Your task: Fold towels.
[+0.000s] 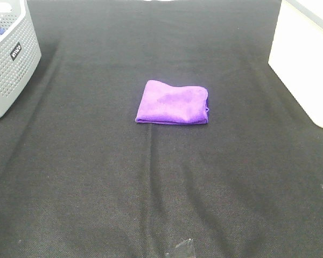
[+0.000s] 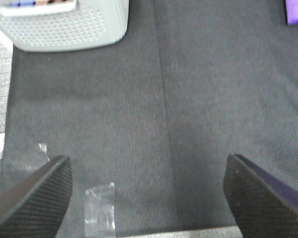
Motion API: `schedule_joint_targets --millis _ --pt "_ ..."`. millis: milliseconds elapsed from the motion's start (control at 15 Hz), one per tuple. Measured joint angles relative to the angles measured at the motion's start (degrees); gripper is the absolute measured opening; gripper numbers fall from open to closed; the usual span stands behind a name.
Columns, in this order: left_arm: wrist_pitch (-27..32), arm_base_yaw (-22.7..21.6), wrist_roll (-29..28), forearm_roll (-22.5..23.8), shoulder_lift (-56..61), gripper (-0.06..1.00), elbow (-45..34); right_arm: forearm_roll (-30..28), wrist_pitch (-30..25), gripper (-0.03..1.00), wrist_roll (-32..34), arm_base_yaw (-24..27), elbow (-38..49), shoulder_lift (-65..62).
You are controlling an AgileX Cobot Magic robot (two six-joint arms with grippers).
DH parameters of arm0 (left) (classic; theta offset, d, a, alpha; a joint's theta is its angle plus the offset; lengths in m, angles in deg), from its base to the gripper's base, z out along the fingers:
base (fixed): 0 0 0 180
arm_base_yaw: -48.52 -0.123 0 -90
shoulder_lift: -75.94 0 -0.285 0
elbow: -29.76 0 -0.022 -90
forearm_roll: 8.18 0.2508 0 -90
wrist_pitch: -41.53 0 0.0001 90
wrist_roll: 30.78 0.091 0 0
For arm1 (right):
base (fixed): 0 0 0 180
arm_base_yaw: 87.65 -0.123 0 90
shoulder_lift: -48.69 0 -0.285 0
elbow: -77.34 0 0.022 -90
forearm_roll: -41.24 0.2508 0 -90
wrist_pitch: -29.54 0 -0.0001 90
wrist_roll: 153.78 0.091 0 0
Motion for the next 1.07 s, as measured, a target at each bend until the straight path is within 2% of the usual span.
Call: schedule_joint_targets --millis 133,400,667,800,1067 --pt "-1.26 0.4 -0.63 -0.06 4.64 0.78 -4.35 0.0 0.11 0.87 -0.34 -1.95 0.11 -4.98" --pt "-1.6 0.4 -0.86 -0.23 13.24 0.78 -8.94 -1.66 -0.69 0.87 -0.34 -2.12 0.69 -15.41" --pt "-1.2 0.4 -0.92 -0.17 25.21 0.78 -9.63 -3.44 -2.41 0.87 -0.4 -2.12 5.9 -16.27" --pt "-1.03 0.4 -1.32 -0.17 25.78 0.78 -9.68 -3.72 1.15 0.87 -0.46 -2.12 7.16 -16.27" --pt "-1.03 0.4 -3.27 -0.06 25.78 0.78 -9.97 -5.16 1.72 0.87 1.83 -2.12 7.51 -16.27"
